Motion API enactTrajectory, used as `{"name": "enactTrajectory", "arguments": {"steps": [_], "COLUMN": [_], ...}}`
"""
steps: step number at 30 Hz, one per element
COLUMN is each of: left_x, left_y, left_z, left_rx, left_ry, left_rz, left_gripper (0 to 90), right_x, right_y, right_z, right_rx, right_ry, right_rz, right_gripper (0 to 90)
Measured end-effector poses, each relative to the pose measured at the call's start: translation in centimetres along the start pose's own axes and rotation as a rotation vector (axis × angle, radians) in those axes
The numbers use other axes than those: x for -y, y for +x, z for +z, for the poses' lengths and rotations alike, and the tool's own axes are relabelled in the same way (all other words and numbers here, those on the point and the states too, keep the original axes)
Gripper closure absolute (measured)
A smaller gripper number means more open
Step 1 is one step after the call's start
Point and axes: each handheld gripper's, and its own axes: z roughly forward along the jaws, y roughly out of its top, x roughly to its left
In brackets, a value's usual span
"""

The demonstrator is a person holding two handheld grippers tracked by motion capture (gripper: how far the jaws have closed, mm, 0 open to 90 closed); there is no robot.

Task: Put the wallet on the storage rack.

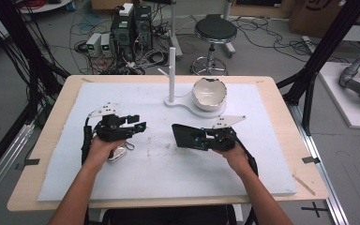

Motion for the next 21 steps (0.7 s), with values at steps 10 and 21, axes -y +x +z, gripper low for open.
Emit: {"name": "enactTrajectory", "arguments": {"steps": [10, 21], "left_x": [1.0, 1.7], "left_y": [0.8, 1.1], "left_z": [-1.2, -1.7], "left_rx": [-0.018, -0.028], "left_ry": [-0.007, -0.01], "left_rz": [-0.028, -0.037], "left_gripper": [46.0, 46.4], "right_x": [0.1, 1.4], "right_y": [0.0, -0.4], "right_z": [0.4, -0.4], "right_rx": [0.0, 0.013], "right_ry": [0.025, 0.042], "right_rz": [-0.001, 0.03], "right_gripper": [76.0, 67.9]}}
